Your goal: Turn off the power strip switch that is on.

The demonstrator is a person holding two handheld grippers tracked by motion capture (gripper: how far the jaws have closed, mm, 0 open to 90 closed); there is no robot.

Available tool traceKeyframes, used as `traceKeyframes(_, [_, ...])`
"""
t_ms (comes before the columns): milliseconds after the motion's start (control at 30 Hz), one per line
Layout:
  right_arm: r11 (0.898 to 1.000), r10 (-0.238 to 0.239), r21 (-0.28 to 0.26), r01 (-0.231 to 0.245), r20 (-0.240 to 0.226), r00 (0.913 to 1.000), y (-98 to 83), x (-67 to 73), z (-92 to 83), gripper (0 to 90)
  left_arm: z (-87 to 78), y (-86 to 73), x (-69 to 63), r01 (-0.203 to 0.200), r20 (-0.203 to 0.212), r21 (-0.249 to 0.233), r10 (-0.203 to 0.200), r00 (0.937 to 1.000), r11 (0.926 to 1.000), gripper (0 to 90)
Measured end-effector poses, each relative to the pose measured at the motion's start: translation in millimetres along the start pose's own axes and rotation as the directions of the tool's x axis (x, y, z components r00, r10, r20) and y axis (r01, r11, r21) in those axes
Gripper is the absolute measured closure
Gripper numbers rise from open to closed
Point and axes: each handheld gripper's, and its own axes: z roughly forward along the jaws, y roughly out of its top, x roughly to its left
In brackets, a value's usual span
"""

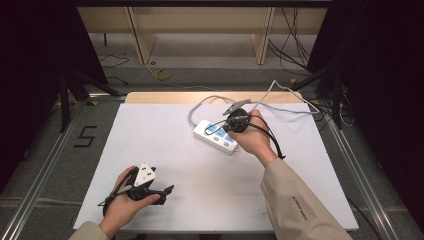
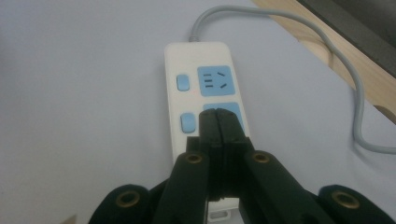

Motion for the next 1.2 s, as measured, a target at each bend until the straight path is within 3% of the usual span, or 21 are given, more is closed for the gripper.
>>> traceKeyframes(1200, [0.999,-0.013,0.036,0.013,-0.007,0.9999,17.3,-3.6,17.6,90.0,0.9,0.7,-0.8,-0.006,0.003,0.002,0.006,1.0,1.0,13.6])
